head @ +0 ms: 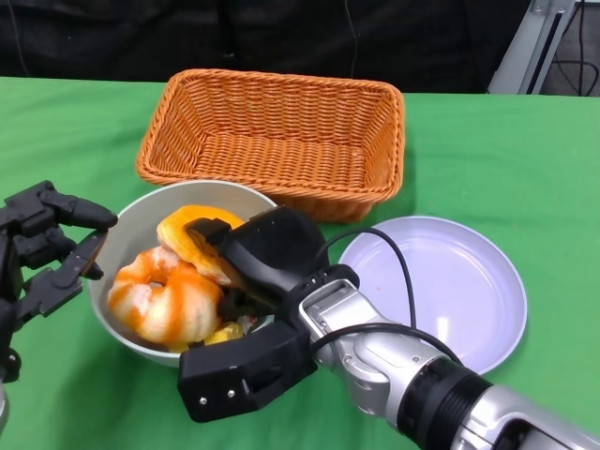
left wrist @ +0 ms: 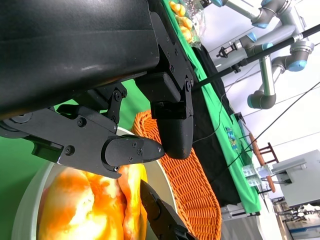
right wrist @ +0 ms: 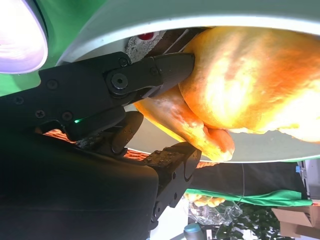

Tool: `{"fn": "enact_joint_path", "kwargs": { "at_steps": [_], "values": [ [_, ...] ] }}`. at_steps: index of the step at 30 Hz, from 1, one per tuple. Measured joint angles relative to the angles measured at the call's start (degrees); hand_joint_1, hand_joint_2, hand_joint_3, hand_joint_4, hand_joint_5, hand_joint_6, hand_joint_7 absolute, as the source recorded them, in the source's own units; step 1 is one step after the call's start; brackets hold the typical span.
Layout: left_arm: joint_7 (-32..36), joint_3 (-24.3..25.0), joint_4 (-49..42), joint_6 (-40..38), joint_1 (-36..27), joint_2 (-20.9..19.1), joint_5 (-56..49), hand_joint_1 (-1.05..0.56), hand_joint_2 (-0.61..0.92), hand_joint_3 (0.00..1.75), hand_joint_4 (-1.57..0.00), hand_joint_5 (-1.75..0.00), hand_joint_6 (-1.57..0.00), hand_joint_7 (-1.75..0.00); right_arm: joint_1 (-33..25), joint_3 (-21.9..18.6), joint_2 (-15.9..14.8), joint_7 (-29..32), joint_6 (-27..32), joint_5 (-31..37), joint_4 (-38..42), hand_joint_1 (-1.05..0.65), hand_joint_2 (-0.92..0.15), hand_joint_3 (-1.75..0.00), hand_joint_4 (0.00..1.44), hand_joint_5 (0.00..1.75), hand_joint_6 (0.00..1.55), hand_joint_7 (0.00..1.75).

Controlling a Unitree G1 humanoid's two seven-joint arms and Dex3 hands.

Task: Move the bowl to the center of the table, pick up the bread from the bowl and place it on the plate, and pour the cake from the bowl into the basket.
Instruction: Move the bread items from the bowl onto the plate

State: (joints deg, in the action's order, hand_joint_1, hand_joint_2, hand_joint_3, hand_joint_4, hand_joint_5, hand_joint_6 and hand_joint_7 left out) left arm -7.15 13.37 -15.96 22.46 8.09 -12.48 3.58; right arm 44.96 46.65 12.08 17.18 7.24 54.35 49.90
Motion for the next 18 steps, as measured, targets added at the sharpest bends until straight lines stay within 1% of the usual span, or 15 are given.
{"fn": "enact_joint_path", "kwargs": {
  "at_steps": [5, 8, 12, 14, 16, 18],
  "values": [
    [-0.01, 0.05, 0.00, 0.00, 0.01, 0.01, 0.55, -0.24, 0.85, 0.44, -0.82, -1.48, -0.80, -1.14, 0.22, 0.11, -0.01, -1.13, -0.10, -0.04, 0.01, -0.42, -0.88, 0.00, 0.74, 0.11, 0.61, 0.01],
    [-0.01, 0.06, 0.00, 0.00, 0.01, 0.01, 0.61, -0.25, 0.86, 0.43, -0.82, -1.48, -0.81, -1.11, 0.37, 0.32, 0.00, -1.31, -0.09, -0.03, 0.17, -0.41, -0.87, 0.00, 0.75, 0.10, 0.63, 0.02],
    [0.04, 0.06, 0.00, 0.00, 0.01, 0.01, 0.26, -0.24, 0.87, 0.42, -0.81, -1.48, -0.81, -1.08, 0.87, 0.83, 0.01, -0.95, -0.13, -0.05, 1.34, -0.40, -0.87, 0.00, 0.79, 0.12, 0.65, 0.02],
    [0.06, 0.07, -0.02, 0.05, 0.02, 0.01, 0.21, -0.23, 0.87, 0.42, -0.82, -1.49, -0.82, -1.07, 1.05, 0.93, 0.02, -0.78, -0.28, -0.10, 1.68, -0.39, -0.88, 0.00, 0.81, 0.12, 0.68, 0.03],
    [0.06, 0.08, -0.19, 0.41, 0.05, 0.01, 0.21, -0.22, 0.88, 0.42, -0.82, -1.50, -0.83, -1.07, 1.12, 0.94, 0.01, -0.82, -0.46, -0.23, 1.75, -0.36, -0.88, 0.00, 0.87, 0.14, 0.75, 0.05],
    [0.05, 0.09, -0.41, 1.00, 0.09, 0.01, 0.21, -0.22, 0.88, 0.42, -0.82, -1.50, -0.83, -1.07, 1.14, 0.44, 0.01, -0.72, -1.03, -1.06, 1.83, -0.34, -0.86, 0.00, 0.98, 0.19, 0.87, 0.07]
  ]
}}
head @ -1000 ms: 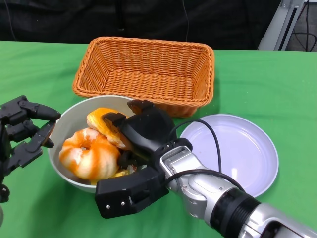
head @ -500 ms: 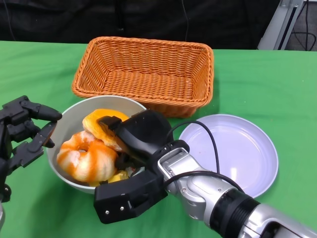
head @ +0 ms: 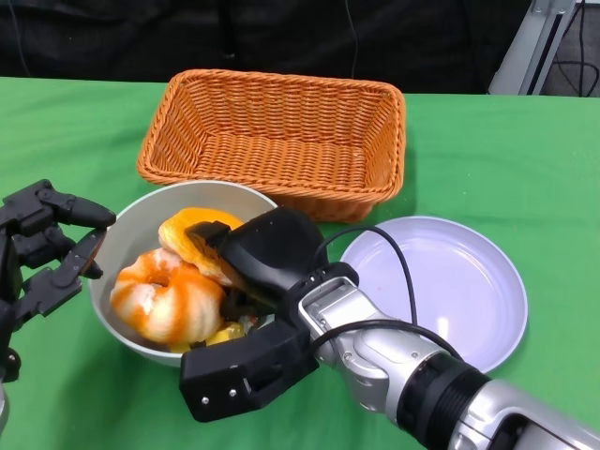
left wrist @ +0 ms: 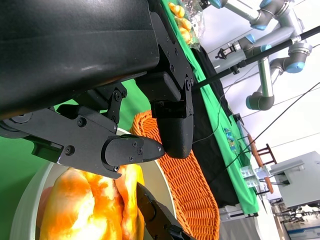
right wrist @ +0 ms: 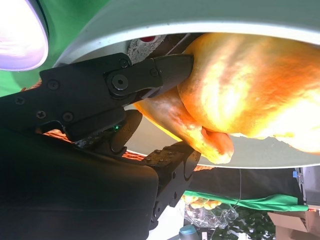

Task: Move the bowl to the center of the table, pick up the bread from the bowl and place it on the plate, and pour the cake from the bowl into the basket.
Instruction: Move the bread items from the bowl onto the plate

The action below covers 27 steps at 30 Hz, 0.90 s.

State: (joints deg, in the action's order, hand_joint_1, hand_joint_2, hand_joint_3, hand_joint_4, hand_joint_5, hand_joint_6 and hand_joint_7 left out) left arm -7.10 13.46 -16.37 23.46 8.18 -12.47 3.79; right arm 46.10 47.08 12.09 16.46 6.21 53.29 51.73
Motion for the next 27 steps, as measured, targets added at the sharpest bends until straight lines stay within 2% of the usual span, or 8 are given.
{"fn": "enact_joint_path", "kwargs": {
  "at_steps": [4, 7, 15, 17, 19, 22, 25, 27],
  "values": [
    [0.00, 0.06, -0.32, 0.64, 0.05, 0.00, 0.00, -0.22, 0.87, 0.42, -0.82, -1.49, -0.85, -1.07, 0.02, -2.23, 0.00, 1.41, -2.09, -2.97, 1.05, -0.30, -0.84, 0.00, 0.86, 0.90, 1.07, 0.01],
    [0.23, 0.06, -0.35, 0.64, 0.05, 0.00, -0.10, -0.24, 0.86, 0.41, -0.83, -1.48, -0.86, -1.05, 0.12, -2.76, -0.01, 2.79, -2.94, -3.53, 1.66, -0.31, -0.84, 0.00, 0.79, 1.11, 1.09, 0.00],
    [0.58, 0.09, -0.65, 0.64, 0.08, 0.00, -0.10, -0.25, 0.87, 0.40, -0.83, -1.48, -0.87, -1.05, 0.12, -3.79, -0.02, 4.13, -4.18, -4.44, 1.77, -0.34, -0.89, -0.01, 0.72, 1.18, 1.07, 0.00],
    [0.58, 0.09, -0.88, 0.64, 0.21, 0.00, -0.10, -0.25, 0.87, 0.40, -0.84, -1.48, -0.86, -1.04, 0.11, -4.06, -0.09, 4.63, -4.82, -5.18, 1.70, -0.31, -0.91, -0.02, 0.76, 1.01, 1.06, 0.00],
    [0.58, 0.09, -1.30, 0.64, 0.43, 0.00, -0.09, -0.25, 0.87, 0.39, -0.84, -1.48, -0.86, -1.04, 0.08, -4.56, -0.16, 5.05, -5.40, -5.59, 1.29, -0.30, -0.92, -0.04, 0.77, 0.96, 1.06, 0.00],
    [0.57, 0.11, -1.76, 0.68, 0.79, 0.00, 0.01, -0.24, 0.88, 0.38, -0.85, -1.48, -0.86, -1.04, 0.02, -5.70, -0.24, 5.63, -6.05, -5.92, -0.03, -0.27, -0.91, -0.01, 0.75, 1.13, 1.08, 0.01],
    [0.57, 0.14, -1.97, 0.85, 1.07, 0.00, 0.11, -0.24, 0.88, 0.37, -0.84, -1.48, -0.86, -1.05, 0.01, -6.00, -0.34, 6.89, -6.65, -5.91, -0.60, -0.27, -0.91, 0.00, 0.75, 1.18, 1.10, 0.01],
    [0.57, 0.16, -2.27, 1.00, 1.17, 0.00, 0.08, -0.25, 0.89, 0.36, -0.84, -1.48, -0.86, -1.06, -0.08, -6.12, -0.59, 7.45, -6.95, -5.91, -0.89, -0.27, -0.92, -0.01, 0.78, 1.04, 1.09, 0.01]
  ]
}}
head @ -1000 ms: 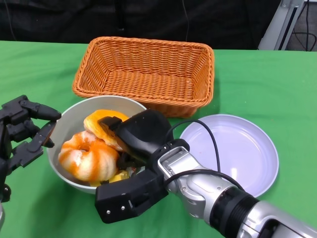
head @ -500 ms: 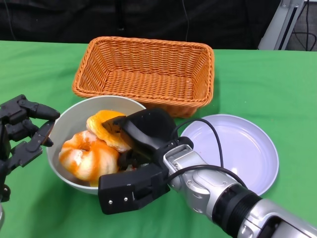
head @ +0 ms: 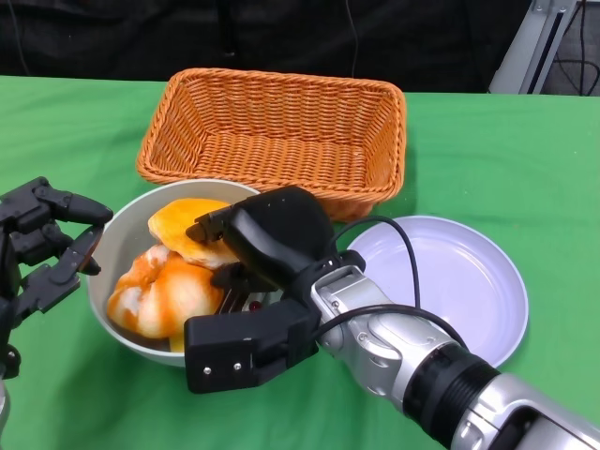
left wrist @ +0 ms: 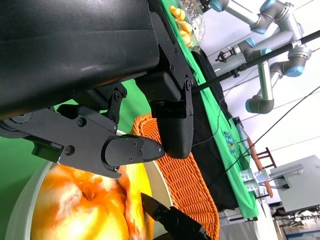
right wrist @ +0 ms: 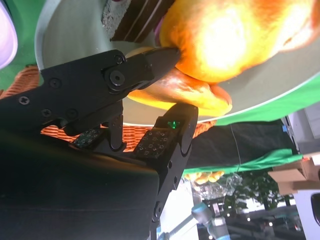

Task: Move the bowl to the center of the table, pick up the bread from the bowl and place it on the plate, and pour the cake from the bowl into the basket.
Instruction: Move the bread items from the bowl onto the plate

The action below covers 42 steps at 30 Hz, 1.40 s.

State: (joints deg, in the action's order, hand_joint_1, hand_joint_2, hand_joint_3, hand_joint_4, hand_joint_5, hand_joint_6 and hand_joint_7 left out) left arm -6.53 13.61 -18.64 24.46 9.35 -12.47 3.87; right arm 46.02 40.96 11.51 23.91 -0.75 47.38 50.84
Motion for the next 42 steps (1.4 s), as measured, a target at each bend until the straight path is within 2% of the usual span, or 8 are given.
{"fn": "enact_joint_path", "kwargs": {
  "at_steps": [3, 7, 21, 25, 27, 32, 37, 42],
  "values": [
    [0.00, 0.00, -0.19, 0.46, 0.02, 0.00, -0.06, -0.25, 0.89, 0.35, -0.84, -1.49, -0.85, -1.08, -0.18, -0.39, -0.79, 0.08, -0.21, -0.12, -1.47, -0.25, -0.92, -0.01, 0.83, 0.93, 1.10, 0.01],
    [0.00, 0.01, -0.66, 0.78, 0.07, 0.00, -0.10, -0.25, 0.90, 0.34, -0.84, -1.49, -0.85, -1.09, -0.65, -1.61, -1.24, 0.74, -0.37, -0.53, -2.73, -0.23, -0.92, -0.01, 0.85, 1.01, 1.13, 0.01],
    [0.00, 0.11, -1.72, 1.32, 0.39, -0.03, -0.15, -0.25, 0.91, 0.31, -0.83, -1.49, -0.84, -1.11, -5.84, -2.98, -4.23, -2.68, 1.07, -1.92, -12.17, -0.15, -0.92, -0.03, 0.70, 1.65, 1.21, 0.08],
    [0.01, 0.11, -1.75, 1.49, 0.44, -0.03, -0.32, -0.25, 0.91, 0.31, -0.83, -1.49, -0.84, -1.11, -7.92, -4.47, -5.36, -5.68, 1.93, -3.02, -17.14, -0.21, -0.92, -0.04, 0.72, 1.53, 1.17, 0.05],
    [0.01, 0.11, -1.76, 1.51, 0.47, -0.02, -0.32, -0.24, 0.91, 0.31, -0.83, -1.49, -0.84, -1.11, -8.91, -4.89, -5.64, -6.66, 1.95, -3.52, -18.88, -0.23, -0.92, -0.01, 0.82, 1.30, 1.16, 0.03],
    [0.01, 0.13, -2.51, 2.01, 0.68, -0.02, -0.32, -0.23, 0.92, 0.31, -0.83, -1.49, -0.84, -1.11, -10.37, -6.73, -6.37, -8.39, 1.78, -4.75, -22.60, -0.24, -0.92, -0.03, 0.91, 1.07, 1.17, 0.01],
    [0.01, 0.08, -3.11, 2.65, 0.85, -0.01, -0.32, -0.23, 0.92, 0.31, -0.83, -1.49, -0.84, -1.12, -11.81, -7.35, -6.94, -9.65, 1.83, -5.18, -25.36, -0.23, -0.91, -0.02, 0.95, 1.07, 1.18, 0.02],
    [0.04, 0.04, -4.07, 2.84, 1.01, -0.01, -0.43, -0.24, 0.92, 0.29, -0.84, -1.49, -0.84, -1.12, -13.82, -9.17, -7.75, -11.22, 1.88, -6.40, -29.70, -0.22, -0.91, 0.00, 0.92, 1.37, 1.20, 0.01]
  ]
}}
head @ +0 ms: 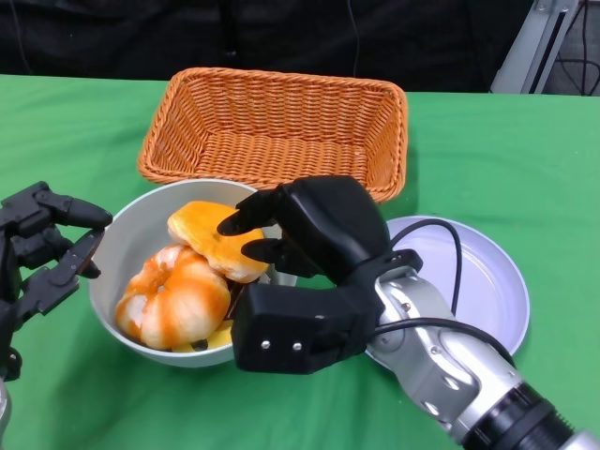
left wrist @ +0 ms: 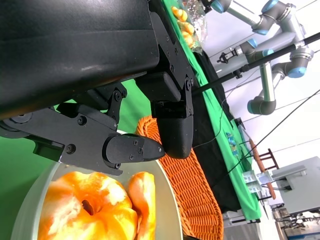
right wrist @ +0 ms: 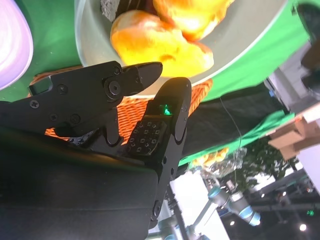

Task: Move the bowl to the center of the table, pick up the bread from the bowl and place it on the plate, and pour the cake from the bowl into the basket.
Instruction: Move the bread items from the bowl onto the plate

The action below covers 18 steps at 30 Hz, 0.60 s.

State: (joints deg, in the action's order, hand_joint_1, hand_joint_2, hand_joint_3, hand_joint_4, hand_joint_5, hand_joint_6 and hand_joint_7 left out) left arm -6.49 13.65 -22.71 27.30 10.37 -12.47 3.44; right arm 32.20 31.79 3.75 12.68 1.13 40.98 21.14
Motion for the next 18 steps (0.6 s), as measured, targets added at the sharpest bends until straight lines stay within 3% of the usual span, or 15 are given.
{"fn": "enact_joint_path", "kwargs": {
  "at_steps": [5, 7, 10, 15, 18],
  "values": [
    [0.00, -0.03, -0.18, 0.23, 0.11, 0.00, -0.08, -0.24, 0.92, 0.29, -0.84, -1.49, -0.84, -1.13, -1.55, -0.12, -0.34, -2.18, 1.02, 0.01, -3.30, -0.21, -0.92, 0.00, 0.88, 1.35, 1.21, 0.01],
    [0.02, -0.04, -0.18, 0.37, 0.11, 0.00, -0.27, -0.25, 0.92, 0.29, -0.84, -1.49, -0.84, -1.13, -1.87, -0.12, -0.61, -2.76, 0.87, -0.05, -3.63, -0.22, -0.92, -0.02, 0.80, 1.22, 1.18, 0.00],
    [0.97, -0.05, -0.18, 0.61, 0.11, 0.00, -0.86, -0.25, 0.92, 0.29, -0.84, -1.49, -0.83, -1.12, -2.17, 0.19, -2.58, -5.70, -3.01, -1.45, -3.64, -0.31, -0.91, -0.01, 0.68, 1.01, 1.03, 0.00],
    [1.22, -0.05, -0.18, 0.88, 0.11, 0.00, -0.70, -0.25, 0.92, 0.29, -0.83, -1.49, -0.83, -1.12, -2.21, 0.43, -5.86, -11.11, -8.53, -3.24, -3.80, -0.51, -0.92, -0.01, 0.77, 0.25, 0.81, 0.00],
    [1.22, -0.05, -0.18, 0.89, 0.11, 0.00, -0.63, -0.25, 0.92, 0.29, -0.83, -1.49, -0.83, -1.12, -2.22, 0.52, -6.88, -12.62, -10.27, -3.24, -3.82, -0.55, -0.92, -0.01, 0.78, 0.14, 0.76, 0.00]
  ]
}}
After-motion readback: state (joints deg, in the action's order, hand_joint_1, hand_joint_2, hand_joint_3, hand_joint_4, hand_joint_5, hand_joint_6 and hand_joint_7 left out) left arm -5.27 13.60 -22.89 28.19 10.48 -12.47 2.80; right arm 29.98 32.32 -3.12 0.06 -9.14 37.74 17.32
